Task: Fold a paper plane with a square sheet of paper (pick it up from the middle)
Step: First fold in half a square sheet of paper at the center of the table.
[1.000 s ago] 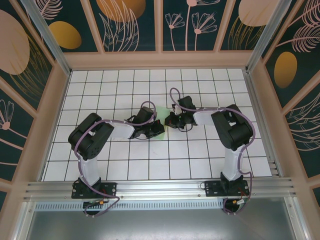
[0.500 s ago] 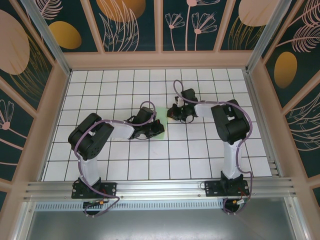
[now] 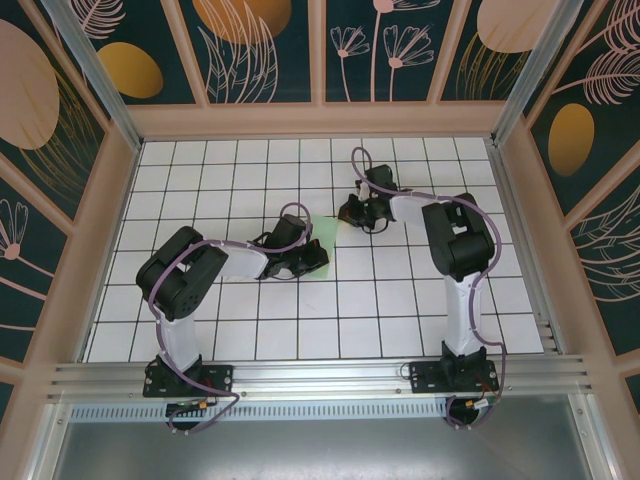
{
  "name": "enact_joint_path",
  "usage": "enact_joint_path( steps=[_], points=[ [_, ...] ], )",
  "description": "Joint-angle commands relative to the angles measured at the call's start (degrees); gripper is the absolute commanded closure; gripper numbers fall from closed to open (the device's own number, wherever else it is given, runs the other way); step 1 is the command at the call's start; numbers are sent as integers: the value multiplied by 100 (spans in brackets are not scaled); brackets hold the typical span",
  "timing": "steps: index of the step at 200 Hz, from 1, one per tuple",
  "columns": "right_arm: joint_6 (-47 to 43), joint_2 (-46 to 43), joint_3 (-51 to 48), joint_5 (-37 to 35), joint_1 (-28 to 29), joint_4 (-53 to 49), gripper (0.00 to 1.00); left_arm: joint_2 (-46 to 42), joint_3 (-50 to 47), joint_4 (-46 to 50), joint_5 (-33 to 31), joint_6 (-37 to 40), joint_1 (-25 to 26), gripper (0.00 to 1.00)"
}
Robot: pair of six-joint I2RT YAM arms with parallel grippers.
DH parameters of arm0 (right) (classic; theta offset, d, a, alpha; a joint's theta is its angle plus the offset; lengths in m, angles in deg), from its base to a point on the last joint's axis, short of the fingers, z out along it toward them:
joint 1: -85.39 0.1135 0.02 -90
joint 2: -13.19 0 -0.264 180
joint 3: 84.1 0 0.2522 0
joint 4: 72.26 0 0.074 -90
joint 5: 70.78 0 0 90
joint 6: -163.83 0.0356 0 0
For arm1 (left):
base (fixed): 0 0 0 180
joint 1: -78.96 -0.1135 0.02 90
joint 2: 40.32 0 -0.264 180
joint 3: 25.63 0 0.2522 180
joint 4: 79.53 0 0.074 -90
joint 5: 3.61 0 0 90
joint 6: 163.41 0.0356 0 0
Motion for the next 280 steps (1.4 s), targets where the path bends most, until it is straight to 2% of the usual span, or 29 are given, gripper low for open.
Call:
enact_joint_path(
  steps=[1,27,53,76,99,166,280],
  points=[
    [-151,-224,2,-609,-185,203,100,-20,-93,764,-104,52,49,100],
    [-107,-891,-501,-426,-186,348,100,-293,270,782,-202,283,45,100],
    [131,-1474,-1411,20,-107,818,100,-581,559,774,-466,431,28,98],
    [176,-1775,-1921,28,110,884,100,-628,710,1047,-913,614,-57,98],
    [327,-1859,-2246,131,389,1045,100,-501,873,1058,-941,719,-260,99],
    [642,-1571,-2221,136,1070,1280,100,229,1394,1011,-767,876,-484,100],
    [305,-992,-1764,186,1350,903,100,672,1332,1328,-1038,797,-495,100]
  ],
)
